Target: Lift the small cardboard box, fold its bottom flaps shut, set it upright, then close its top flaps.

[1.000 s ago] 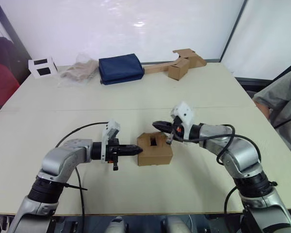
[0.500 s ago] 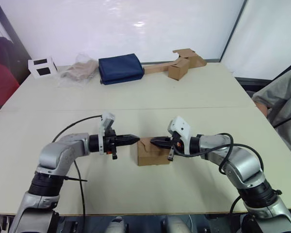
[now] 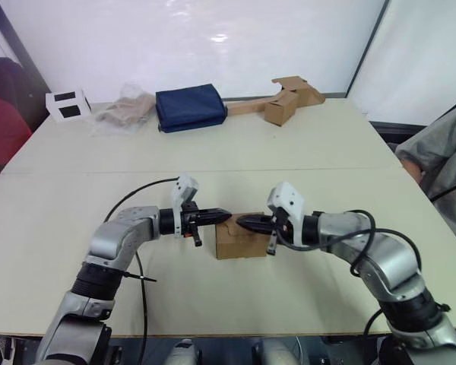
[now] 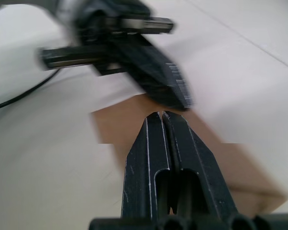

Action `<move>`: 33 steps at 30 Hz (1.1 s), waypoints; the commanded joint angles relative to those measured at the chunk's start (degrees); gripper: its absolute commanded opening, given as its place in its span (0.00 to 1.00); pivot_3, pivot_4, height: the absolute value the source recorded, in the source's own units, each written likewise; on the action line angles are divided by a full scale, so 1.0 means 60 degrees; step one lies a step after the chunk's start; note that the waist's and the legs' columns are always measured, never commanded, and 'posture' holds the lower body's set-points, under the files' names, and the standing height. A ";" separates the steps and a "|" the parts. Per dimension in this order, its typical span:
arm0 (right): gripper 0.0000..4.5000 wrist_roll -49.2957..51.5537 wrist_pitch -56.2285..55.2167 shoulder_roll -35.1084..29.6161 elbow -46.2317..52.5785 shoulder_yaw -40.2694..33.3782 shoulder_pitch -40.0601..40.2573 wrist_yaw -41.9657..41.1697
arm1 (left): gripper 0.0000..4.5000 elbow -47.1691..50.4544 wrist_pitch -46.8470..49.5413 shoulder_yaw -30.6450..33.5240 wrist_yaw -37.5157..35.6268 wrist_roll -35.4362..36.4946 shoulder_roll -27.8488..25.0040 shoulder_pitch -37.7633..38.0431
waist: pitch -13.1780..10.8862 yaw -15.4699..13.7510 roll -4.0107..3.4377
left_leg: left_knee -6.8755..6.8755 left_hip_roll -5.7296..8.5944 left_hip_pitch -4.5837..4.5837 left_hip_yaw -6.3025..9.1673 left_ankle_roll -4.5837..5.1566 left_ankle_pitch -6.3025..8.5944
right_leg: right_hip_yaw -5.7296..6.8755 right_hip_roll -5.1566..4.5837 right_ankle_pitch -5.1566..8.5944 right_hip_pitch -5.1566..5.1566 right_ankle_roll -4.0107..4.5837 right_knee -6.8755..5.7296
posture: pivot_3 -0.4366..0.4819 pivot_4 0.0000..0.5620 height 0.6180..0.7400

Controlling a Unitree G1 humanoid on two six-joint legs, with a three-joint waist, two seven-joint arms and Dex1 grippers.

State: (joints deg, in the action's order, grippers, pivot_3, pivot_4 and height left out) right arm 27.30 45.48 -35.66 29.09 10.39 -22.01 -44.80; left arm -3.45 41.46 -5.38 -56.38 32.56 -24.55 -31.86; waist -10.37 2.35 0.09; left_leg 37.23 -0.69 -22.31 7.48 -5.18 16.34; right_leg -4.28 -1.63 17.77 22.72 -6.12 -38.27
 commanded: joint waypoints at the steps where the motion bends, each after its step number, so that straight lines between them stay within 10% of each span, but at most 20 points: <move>1: 0.00 0.0099 0.0023 -0.0088 0.0470 -0.0052 0.0047 0.0005 | 0.01 0.0332 0.0530 0.0426 0.0064 0.0568 0.0101 -0.0079 | 0.0000 0.0023 0.0000 | 0.0001 0.0000 0.0001 0.0000 0.0000 0.0000 | 0.0000 0.0000 0.0000 0.0000 0.0000 -0.0003 | 0.48 0.27 1.00; 33: 0.00 -0.0741 0.0166 0.0590 -0.0546 0.0305 -0.0450 0.0682 | 0.01 0.0761 0.0597 0.0200 0.0052 0.0304 -0.0058 0.0115 | 0.0000 0.0021 0.0000 | -0.0003 -0.0001 0.0002 0.0001 0.0000 0.0000 | -0.0001 0.0003 0.0000 0.0003 0.0000 -0.0001 | 0.48 0.27 1.00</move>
State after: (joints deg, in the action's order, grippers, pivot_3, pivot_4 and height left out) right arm 23.25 47.08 -32.49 25.44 13.15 -23.76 -41.32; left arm -0.85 45.06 -3.86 -55.91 34.21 -24.67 -31.21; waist -10.37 2.47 0.09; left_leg 37.21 -0.70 -22.30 7.48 -5.18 16.34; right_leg -4.29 -1.62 17.77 22.74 -6.12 -38.28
